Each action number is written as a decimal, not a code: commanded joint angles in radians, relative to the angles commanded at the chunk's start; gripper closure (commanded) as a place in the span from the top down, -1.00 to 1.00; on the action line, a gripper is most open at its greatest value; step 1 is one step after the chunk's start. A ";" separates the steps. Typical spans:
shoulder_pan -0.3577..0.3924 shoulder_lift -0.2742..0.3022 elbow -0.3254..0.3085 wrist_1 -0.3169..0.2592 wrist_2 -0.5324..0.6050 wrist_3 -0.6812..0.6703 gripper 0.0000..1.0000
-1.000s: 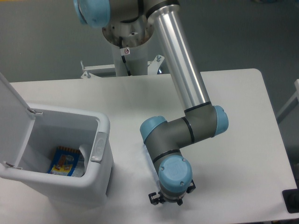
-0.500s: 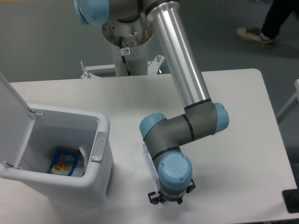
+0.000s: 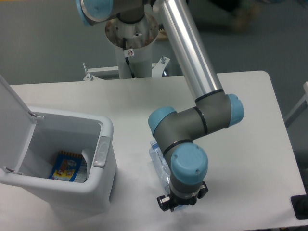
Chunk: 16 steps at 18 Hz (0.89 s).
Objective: Place the trash in the trash can
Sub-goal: 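Close the gripper on the bottle and lift it up, then carry the bottle over the trash bin and lower it inside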
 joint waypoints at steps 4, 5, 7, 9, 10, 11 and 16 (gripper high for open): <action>0.029 0.060 -0.002 0.058 -0.086 -0.002 0.03; 0.040 0.075 -0.002 0.064 -0.110 0.000 0.03; 0.052 0.103 -0.002 0.089 -0.152 0.002 0.03; 0.063 0.129 -0.002 0.126 -0.184 -0.002 0.03; 0.064 0.143 0.000 0.138 -0.204 -0.002 0.03; 0.067 0.158 0.000 0.143 -0.227 -0.003 0.03; 0.086 0.227 0.009 0.186 -0.343 -0.003 0.03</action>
